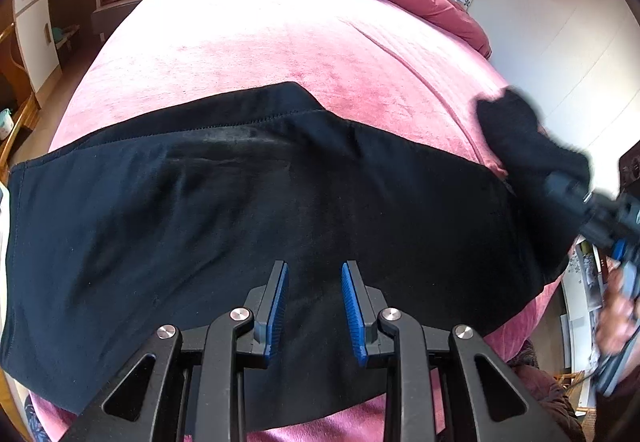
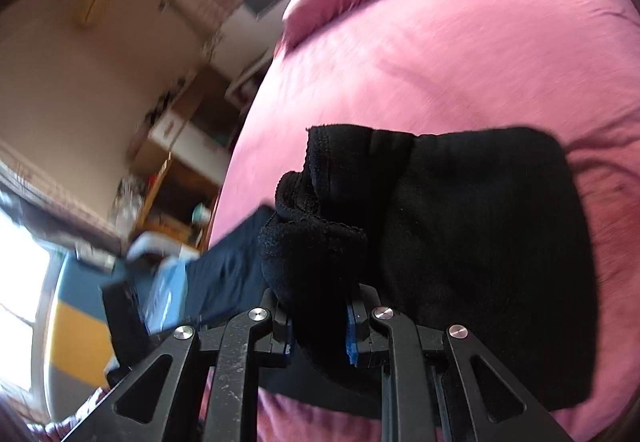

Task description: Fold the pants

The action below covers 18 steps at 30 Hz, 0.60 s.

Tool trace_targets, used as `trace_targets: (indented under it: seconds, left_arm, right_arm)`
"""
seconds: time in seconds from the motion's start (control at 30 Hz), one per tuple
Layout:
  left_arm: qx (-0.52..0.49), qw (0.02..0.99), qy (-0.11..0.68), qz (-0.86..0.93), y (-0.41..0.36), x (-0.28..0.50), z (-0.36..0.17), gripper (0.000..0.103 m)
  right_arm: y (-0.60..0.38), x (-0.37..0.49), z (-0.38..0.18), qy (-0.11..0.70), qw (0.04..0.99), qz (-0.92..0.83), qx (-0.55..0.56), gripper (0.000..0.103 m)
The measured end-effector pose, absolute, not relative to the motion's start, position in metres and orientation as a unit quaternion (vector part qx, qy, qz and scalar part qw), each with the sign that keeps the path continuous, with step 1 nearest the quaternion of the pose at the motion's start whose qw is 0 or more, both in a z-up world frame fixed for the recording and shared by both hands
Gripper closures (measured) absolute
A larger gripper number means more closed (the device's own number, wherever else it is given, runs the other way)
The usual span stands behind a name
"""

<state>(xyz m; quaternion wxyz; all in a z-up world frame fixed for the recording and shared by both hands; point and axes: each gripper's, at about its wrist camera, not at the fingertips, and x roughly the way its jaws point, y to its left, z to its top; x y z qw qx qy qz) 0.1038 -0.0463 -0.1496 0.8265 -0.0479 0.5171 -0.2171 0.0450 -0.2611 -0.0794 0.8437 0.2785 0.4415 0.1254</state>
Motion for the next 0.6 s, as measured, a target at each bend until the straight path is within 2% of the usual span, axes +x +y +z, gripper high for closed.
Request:
trace_targets:
  seconds: [0.4, 0.47, 0.57, 0.6]
  left_arm:
    - [-0.098, 0.803, 0.530, -0.254, -0.020, 0.123, -0.150, 0.075]
    - [-0.114, 0.793, 0.535, -0.268, -0.019, 0.130, -0.149, 0.075]
    - [-0.138, 0.773, 0.548, -0.287, -0.021, 0.140, -0.150, 0.069]
    - [-0.147, 0.767, 0.551, -0.294, -0.022, 0.144, -0.149, 0.063]
  right_arm:
    - [-0.198, 0.060, -0.127, 0.507, 0.836, 0.114, 0.174, 0.084]
    - [-0.191, 0.060, -0.131, 0.511, 0.840, 0.110, 0.144, 0.080]
    - [-0.181, 0.060, -0.133, 0.512, 0.845, 0.108, 0.109, 0.079]
    - [-0.181, 0.057, -0.133, 0.512, 0.846, 0.110, 0.103, 0.079]
